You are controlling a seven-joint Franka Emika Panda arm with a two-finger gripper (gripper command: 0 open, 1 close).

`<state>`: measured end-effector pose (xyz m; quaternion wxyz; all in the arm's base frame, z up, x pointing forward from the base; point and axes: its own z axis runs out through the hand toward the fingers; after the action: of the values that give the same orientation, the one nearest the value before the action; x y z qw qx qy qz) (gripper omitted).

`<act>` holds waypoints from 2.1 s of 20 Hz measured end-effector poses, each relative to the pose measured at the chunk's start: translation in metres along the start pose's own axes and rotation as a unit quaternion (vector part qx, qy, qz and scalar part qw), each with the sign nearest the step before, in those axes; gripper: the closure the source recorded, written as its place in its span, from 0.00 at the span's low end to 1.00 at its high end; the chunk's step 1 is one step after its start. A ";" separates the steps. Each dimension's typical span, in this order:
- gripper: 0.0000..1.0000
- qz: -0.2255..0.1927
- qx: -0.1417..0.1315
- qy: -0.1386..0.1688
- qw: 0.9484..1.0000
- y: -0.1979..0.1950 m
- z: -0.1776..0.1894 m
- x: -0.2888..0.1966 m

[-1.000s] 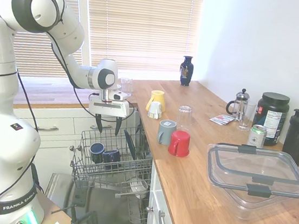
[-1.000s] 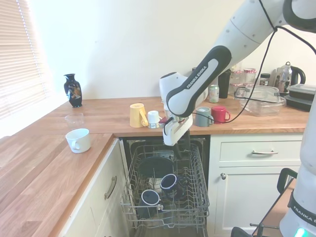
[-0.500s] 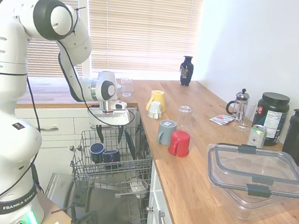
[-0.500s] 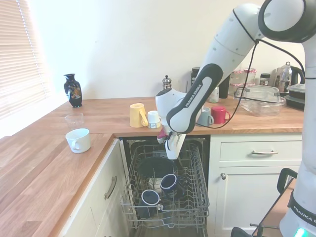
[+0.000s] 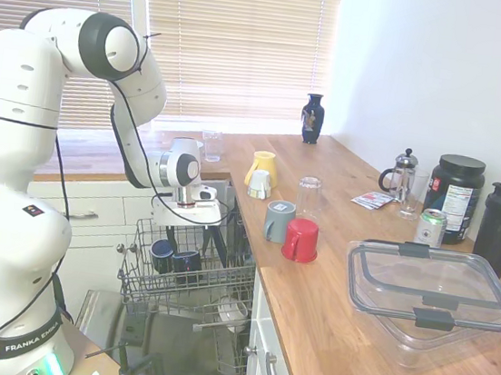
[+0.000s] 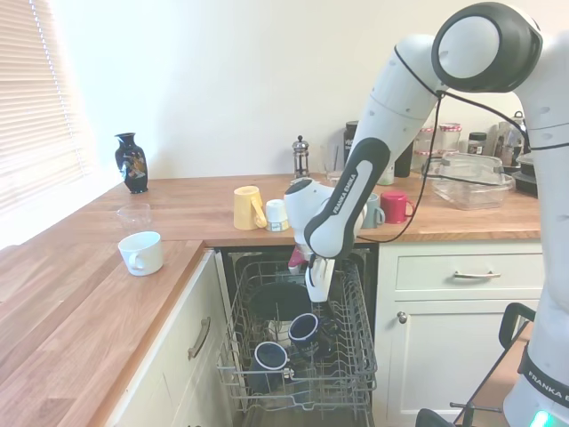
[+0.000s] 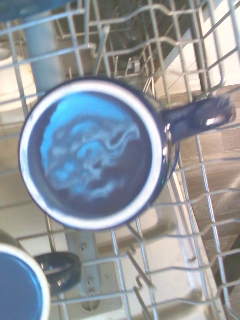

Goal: Unload a mug from dishwasher

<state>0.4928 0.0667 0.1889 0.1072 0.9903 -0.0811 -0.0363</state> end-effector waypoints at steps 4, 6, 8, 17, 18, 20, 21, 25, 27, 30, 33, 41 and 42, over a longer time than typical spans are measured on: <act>0.00 -0.029 -0.010 -0.002 1.000 -0.022 0.010 -0.003; 0.00 -0.038 -0.014 -0.004 0.999 -0.026 0.019 -0.001; 0.00 -0.048 -0.019 -0.006 0.999 -0.026 0.030 0.002; 0.00 -0.105 -0.046 -0.022 0.993 -0.026 0.069 0.011; 0.00 -0.109 -0.048 -0.024 0.993 -0.028 0.073 0.010; 0.00 -0.121 -0.051 -0.025 0.991 -0.039 0.077 0.006; 0.00 -0.128 -0.054 -0.026 0.990 -0.046 0.080 0.003; 0.00 -0.144 -0.071 -0.027 0.987 -0.064 0.094 -0.008; 0.00 -0.145 -0.074 -0.029 0.986 -0.063 0.100 -0.008; 1.00 -0.146 -0.074 -0.032 0.986 -0.063 0.107 -0.010; 1.00 -0.148 -0.069 -0.028 0.986 -0.065 0.111 -0.011; 1.00 -0.146 -0.059 -0.015 0.987 -0.064 0.112 -0.008; 1.00 -0.145 -0.059 -0.015 0.988 -0.064 0.112 -0.008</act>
<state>0.4849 0.1063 0.0666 0.1578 0.9828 0.0642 -0.0710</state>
